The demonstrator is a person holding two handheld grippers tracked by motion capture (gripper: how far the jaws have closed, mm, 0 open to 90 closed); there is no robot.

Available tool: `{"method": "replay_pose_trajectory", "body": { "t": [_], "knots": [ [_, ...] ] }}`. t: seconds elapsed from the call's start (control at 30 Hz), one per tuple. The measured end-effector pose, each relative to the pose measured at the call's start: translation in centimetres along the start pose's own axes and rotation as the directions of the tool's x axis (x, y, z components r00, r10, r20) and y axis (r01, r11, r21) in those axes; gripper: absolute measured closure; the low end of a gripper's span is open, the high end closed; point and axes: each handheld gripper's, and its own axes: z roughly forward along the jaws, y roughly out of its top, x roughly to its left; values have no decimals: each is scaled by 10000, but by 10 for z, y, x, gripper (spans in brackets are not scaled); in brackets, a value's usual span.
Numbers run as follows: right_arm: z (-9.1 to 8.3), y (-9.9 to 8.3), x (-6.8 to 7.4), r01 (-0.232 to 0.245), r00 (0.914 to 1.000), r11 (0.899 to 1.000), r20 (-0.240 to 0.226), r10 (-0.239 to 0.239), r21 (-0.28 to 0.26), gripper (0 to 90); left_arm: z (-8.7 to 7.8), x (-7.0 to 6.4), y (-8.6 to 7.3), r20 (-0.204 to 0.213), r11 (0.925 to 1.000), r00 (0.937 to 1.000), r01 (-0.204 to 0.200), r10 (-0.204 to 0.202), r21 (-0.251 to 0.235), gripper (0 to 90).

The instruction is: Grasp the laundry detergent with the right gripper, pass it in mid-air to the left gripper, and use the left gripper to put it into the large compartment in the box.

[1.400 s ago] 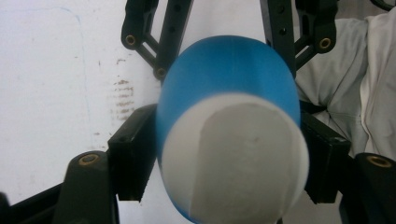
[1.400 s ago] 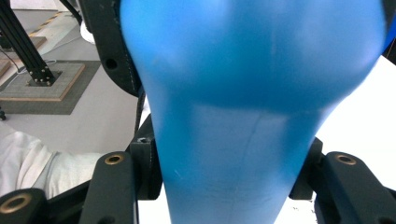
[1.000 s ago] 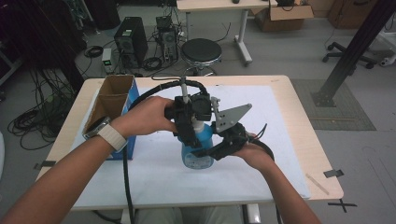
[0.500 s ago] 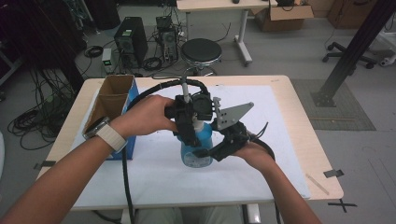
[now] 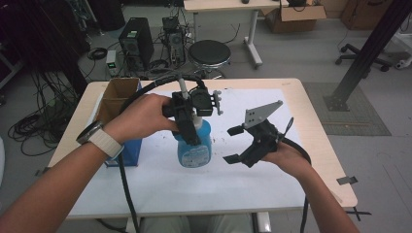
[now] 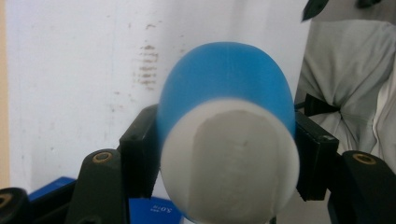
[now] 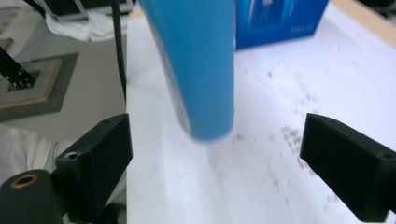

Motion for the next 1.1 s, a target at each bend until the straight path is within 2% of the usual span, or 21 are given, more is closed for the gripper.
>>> {"method": "replay_pose_trajectory", "body": {
  "t": [0.07,0.13,0.2,0.3,0.33,0.37,0.4,0.43,0.47,0.5,0.57,0.77,0.8,0.83,0.87,0.9,0.93,0.97,1.0,1.07,1.1],
  "knots": [
    [-3,-1,0,-32,10000,9998,80,30,194,79,-3,2,-2,-134,9993,9992,373,-373,-13,381],
    [-12,-4,0,-145,9995,9966,278,123,815,72,-9,7,-5,-410,9959,9951,899,-898,6,381],
    [-15,-5,0,-197,9993,9946,335,164,1021,72,-11,8,-5,-511,9942,9929,1079,-1077,4,381],
    [-25,-6,0,-322,9979,9853,603,224,1679,57,-17,12,-7,-800,9872,9840,1592,-1591,-47,381],
    [-31,-7,0,-450,9948,9774,990,249,2066,48,-19,13,-8,-869,9845,9807,1755,-1752,-40,381],
    [-31,-7,0,-450,9948,9774,990,249,2066,48,-20,15,-9,-929,9816,9773,1910,-1906,-39,381],
    [-37,-7,-1,-556,9918,9682,1252,254,2438,48,-23,17,-10,-1037,9760,9707,2179,-2170,-29,381],
    [-37,-7,-1,-556,9918,9682,1252,254,2438,48,-23,17,-10,-1037,9760,9707,2179,-2170,-29,381],
    [-40,-8,-1,-621,9907,9650,1327,288,2546,50,-25,19,-11,-1078,9725,9668,2327,-2316,-20,381],
    [-44,-9,-3,-851,9883,9546,1456,445,2855,49,-26,20,-12,-1152,9695,9628,2448,-2443,-97,381],
    [-46,-10,-4,-892,9876,9490,1504,449,3024,50,-29,22,-13,-1285,9641,9559,2654,-2642,-87,381],
    [-58,-13,-7,-1003,9835,9003,1790,254,4236,51,-39,29,-17,-1549,9429,9312,3331,-3299,-59,381],
    [-62,-14,-8,-1007,9836,8839,1794,194,4568,52,-40,30,-18,-1586,9388,9265,3445,-3412,-67,381],
    [-62,-14,-8,-1007,9836,8839,1794,194,4568,52,-42,31,-19,-1626,9362,9235,3514,-3474,-45,381],
    [-66,-15,-8,-1077,9837,8622,1787,203,4949,54,-44,33,-19,-1697,9285,9151,3714,-3659,5,381],
    [-66,-15,-8,-1077,9837,8622,1787,203,4949,54,-44,33,-19,-1697,9285,9151,3714,-3659,5,381],
    [-67,-15,-8,-1087,9839,8505,1778,181,5147,55,-45,34,-20,-1745,9253,9111,3793,-3734,5,381],
    [-71,-17,-9,-1087,9845,8299,1749,137,5472,57,-46,35,-20,-1789,9212,9063,3890,-3828,-3,381],
    [-71,-17,-9,-1087,9845,8299,1749,137,5472,57,-48,36,-20,-1816,9160,9012,4012,-3935,64,381],
    [-75,-20,-10,-1132,9825,8138,1864,61,5700,52,-50,38,-22,-1865,9057,8903,4239,-4154,66,381],
    [-76,-21,-10,-1111,9829,8110,1840,42,5744,52,-51,40,-22,-1884,8985,8828,4389,-4302,47,381]
  ]
}}
